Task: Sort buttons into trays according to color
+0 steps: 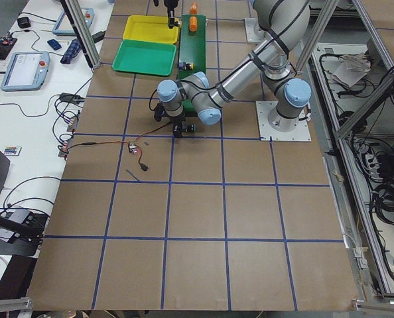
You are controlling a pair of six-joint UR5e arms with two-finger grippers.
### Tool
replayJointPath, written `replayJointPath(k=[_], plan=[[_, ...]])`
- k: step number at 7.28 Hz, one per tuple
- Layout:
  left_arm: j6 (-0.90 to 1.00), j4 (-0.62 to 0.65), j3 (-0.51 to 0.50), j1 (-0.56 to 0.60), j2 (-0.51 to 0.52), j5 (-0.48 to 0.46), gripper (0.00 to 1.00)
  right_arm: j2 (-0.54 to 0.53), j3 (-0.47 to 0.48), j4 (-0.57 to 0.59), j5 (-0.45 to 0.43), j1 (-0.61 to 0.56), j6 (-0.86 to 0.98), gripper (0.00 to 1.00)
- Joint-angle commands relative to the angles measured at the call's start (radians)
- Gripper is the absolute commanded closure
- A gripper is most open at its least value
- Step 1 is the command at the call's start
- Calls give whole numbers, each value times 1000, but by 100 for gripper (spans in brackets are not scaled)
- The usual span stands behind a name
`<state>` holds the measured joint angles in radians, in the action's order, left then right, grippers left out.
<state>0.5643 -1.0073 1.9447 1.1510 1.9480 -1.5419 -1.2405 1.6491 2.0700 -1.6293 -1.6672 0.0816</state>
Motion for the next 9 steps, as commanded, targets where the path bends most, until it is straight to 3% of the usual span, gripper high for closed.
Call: replayJointPath(k=[1, 2, 3, 6, 7, 8, 9], plan=[[0, 1, 17, 0, 0, 0, 12, 42, -11, 21, 0, 95, 123, 100], [0, 1, 17, 0, 0, -3, 64, 82, -37, 34, 0, 121, 171, 100], [2, 1, 16, 0, -3, -6, 100, 137, -72, 41, 0, 135, 187, 100], [2, 1, -1, 1, -27, -15, 100, 233, -103, 114, 41, 138, 188, 97], [2, -4, -32, 1, -44, -15, 100, 248, -103, 142, 42, 138, 188, 89], [0, -104, -106, 3, -63, -15, 100, 260, -103, 147, 42, 138, 188, 72], [-6, -249, -213, 6, -76, -17, 100, 269, -100, 200, 42, 138, 188, 38]])
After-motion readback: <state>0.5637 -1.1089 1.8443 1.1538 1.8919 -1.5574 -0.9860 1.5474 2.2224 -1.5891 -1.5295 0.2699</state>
